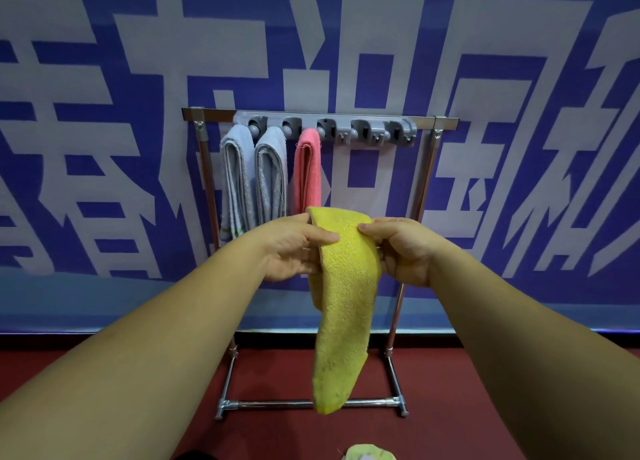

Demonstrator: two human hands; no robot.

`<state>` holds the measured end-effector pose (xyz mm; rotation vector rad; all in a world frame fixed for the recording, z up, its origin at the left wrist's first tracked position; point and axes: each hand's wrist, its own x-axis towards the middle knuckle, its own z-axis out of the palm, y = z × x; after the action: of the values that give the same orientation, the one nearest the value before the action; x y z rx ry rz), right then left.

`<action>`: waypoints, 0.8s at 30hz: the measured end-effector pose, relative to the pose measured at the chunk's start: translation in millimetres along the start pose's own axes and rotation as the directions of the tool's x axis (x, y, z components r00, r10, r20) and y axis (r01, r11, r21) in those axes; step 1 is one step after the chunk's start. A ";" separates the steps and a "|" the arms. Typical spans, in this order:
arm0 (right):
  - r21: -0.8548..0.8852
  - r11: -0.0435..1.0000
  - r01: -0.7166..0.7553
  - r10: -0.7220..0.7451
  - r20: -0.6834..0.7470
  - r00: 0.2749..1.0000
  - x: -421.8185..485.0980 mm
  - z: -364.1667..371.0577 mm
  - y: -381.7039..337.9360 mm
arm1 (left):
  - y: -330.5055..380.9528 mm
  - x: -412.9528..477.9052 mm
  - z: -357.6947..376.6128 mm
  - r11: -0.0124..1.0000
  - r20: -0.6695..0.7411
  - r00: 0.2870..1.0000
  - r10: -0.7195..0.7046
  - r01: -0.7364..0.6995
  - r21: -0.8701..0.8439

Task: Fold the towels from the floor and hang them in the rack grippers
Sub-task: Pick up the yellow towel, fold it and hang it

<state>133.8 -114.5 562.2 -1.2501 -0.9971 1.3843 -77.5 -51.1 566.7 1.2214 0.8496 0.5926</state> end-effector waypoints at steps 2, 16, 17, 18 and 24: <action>0.014 1.000 -0.025 0.025 0.012 1.000 -1.3 -0.9 -4.9 | 2.1 0.3 -1.5 1.000 0.001 1.000 0.017 -0.017 0.003; 0.064 0.998 0.016 -0.020 0.061 0.998 -1.1 2.6 -12.0 | -1.6 -12.9 -2.8 0.998 0.151 0.987 0.054 -0.047 -0.053; 0.066 0.997 0.028 -0.030 0.034 0.999 -0.3 2.6 -12.2 | -2.6 -12.8 -1.6 0.997 0.156 0.985 0.076 -0.069 -0.046; 0.081 0.996 0.041 -0.042 0.013 0.999 0.5 1.7 -12.2 | -3.3 -12.0 0.2 0.995 0.144 0.985 0.099 -0.093 -0.047; -0.096 0.995 -0.007 0.025 0.190 0.981 -6.1 7.6 -1.7 | -0.1 -3.1 12.2 0.985 0.004 0.988 0.155 -0.154 -0.075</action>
<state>126.5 -120.0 566.0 -1.2129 -1.1992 1.5058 -69.2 -60.4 568.7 1.2288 0.7223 0.7364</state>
